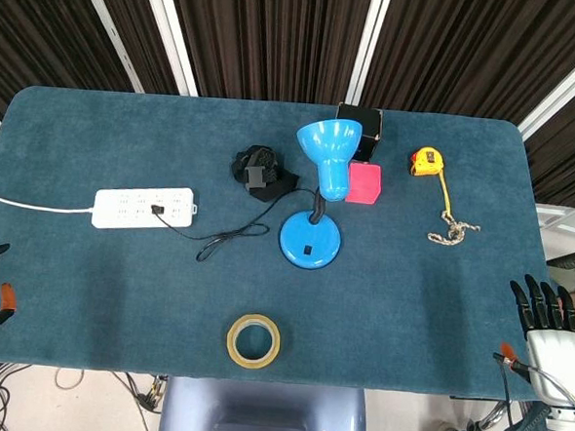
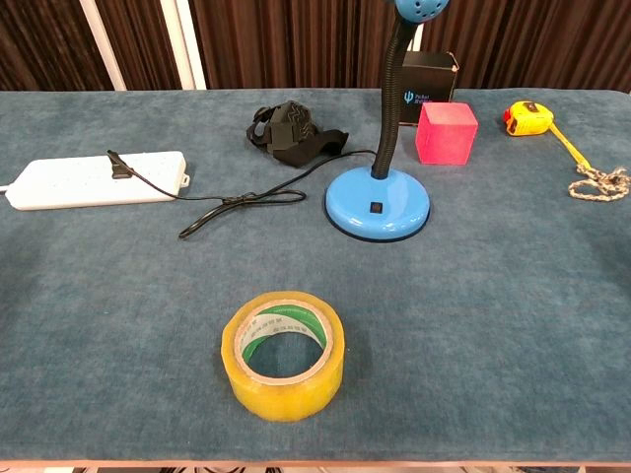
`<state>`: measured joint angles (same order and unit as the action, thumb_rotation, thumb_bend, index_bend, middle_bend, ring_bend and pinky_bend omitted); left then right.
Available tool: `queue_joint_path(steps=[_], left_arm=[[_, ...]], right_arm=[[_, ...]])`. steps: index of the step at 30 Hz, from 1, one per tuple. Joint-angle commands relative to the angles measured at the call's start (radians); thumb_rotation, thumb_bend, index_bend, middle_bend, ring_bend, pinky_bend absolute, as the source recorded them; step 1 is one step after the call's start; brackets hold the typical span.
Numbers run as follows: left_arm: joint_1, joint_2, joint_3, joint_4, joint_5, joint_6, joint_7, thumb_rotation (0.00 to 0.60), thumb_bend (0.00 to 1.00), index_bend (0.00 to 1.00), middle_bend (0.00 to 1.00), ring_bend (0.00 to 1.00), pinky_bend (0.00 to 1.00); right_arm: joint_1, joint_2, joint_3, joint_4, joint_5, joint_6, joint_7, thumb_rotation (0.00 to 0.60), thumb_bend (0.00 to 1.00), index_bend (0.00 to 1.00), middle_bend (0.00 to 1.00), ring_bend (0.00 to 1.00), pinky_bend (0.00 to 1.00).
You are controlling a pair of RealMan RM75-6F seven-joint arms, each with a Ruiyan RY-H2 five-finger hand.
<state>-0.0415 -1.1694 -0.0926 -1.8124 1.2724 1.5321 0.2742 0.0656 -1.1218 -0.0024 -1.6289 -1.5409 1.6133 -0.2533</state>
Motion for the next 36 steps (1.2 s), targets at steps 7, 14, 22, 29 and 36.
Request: queue_joint_path(steps=[7, 14, 22, 29, 36], left_arm=[[0.000, 0.000, -0.003, 0.002, -0.006, -0.002, -0.002, 0.600, 0.64, 0.15, 0.02, 0.00, 0.00], [0.000, 0.001, -0.003, 0.001, -0.004, -0.003, -0.003, 0.600, 0.64, 0.15, 0.02, 0.00, 0.00], [-0.001, 0.001, -0.002, 0.001, 0.001, -0.006, -0.002, 0.600, 0.64, 0.15, 0.02, 0.00, 0.00], [-0.002, 0.002, -0.004, -0.002, -0.003, -0.007, -0.003, 0.600, 0.64, 0.15, 0.02, 0.00, 0.00], [-0.004, 0.003, -0.007, -0.008, -0.011, -0.013, -0.002, 0.600, 0.64, 0.15, 0.02, 0.00, 0.00]], right_arm=[[-0.003, 0.002, 0.002, -0.012, 0.014, -0.031, -0.018, 0.600, 0.27, 0.00, 0.03, 0.01, 0.00], [-0.007, 0.011, 0.004, -0.030, 0.010, -0.041, 0.001, 0.600, 0.27, 0.00, 0.03, 0.02, 0.00], [-0.011, 0.012, 0.009, -0.035, 0.011, -0.048, 0.021, 0.600, 0.27, 0.00, 0.03, 0.05, 0.20], [-0.013, 0.028, 0.002, -0.064, 0.005, -0.070, 0.071, 0.600, 0.30, 0.00, 0.03, 0.11, 0.38], [0.032, 0.083, -0.010, -0.125, 0.011, -0.182, 0.110, 0.600, 0.50, 0.00, 0.08, 0.25, 0.50]])
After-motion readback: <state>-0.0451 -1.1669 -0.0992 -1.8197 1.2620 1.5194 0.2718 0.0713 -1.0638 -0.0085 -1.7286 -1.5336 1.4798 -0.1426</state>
